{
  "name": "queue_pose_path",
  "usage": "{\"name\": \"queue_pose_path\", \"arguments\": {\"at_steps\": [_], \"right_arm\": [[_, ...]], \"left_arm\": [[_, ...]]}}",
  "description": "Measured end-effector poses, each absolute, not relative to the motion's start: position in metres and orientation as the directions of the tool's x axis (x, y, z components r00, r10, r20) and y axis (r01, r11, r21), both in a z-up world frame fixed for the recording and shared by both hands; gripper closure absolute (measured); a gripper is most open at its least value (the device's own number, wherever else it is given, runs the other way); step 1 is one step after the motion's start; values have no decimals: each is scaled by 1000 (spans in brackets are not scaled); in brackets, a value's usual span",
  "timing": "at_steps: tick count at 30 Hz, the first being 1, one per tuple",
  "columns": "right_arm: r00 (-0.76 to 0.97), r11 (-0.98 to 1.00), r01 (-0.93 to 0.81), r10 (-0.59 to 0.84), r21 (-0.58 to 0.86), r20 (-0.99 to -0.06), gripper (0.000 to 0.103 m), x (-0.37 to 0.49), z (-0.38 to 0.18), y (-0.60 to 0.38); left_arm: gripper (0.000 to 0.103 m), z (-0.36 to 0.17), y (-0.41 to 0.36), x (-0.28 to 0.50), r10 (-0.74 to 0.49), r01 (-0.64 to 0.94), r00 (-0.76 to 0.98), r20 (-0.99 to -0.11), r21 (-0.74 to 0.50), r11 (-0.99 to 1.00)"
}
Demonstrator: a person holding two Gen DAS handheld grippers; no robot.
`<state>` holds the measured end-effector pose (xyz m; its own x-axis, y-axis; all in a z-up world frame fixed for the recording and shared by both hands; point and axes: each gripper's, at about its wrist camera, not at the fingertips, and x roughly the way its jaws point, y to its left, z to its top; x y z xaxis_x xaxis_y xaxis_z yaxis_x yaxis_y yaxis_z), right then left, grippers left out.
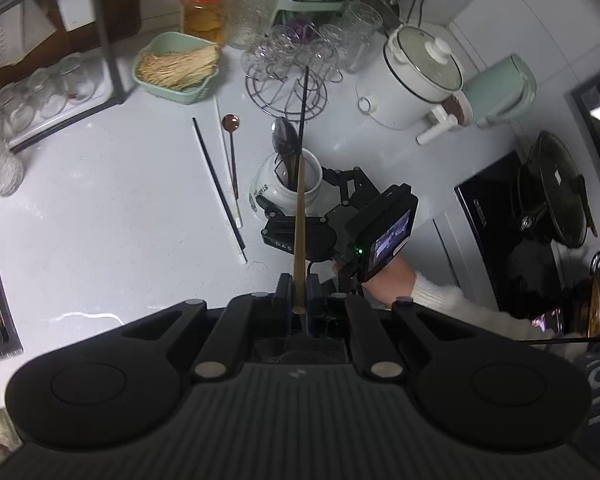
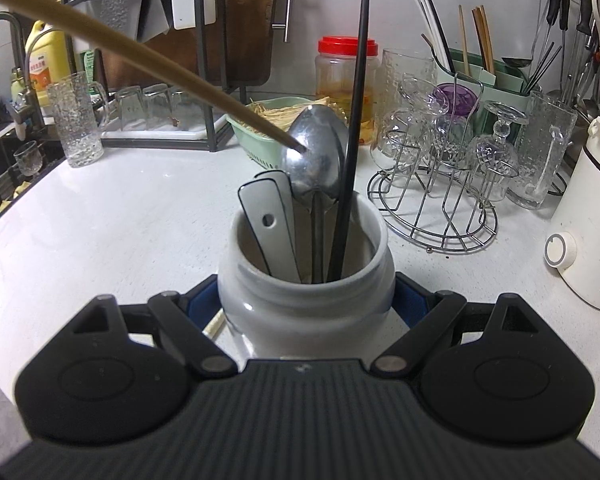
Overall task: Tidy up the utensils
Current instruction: 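Lift the wooden chopstick with the left tool over the mug, then lower the wooden chopstick into the mug and open the left tool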
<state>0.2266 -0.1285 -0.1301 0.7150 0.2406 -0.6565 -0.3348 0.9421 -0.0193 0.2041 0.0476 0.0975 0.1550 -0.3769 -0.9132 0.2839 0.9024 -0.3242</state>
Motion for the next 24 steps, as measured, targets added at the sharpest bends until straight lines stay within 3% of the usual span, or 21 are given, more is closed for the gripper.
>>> {"name": "queue_pose_path", "arguments": {"at_steps": [24], "right_arm": [[718, 959, -282, 197, -19, -668, 12, 229, -130, -124]], "left_arm": [[95, 24, -21, 325, -297, 417, -105, -949, -313, 853]]}}
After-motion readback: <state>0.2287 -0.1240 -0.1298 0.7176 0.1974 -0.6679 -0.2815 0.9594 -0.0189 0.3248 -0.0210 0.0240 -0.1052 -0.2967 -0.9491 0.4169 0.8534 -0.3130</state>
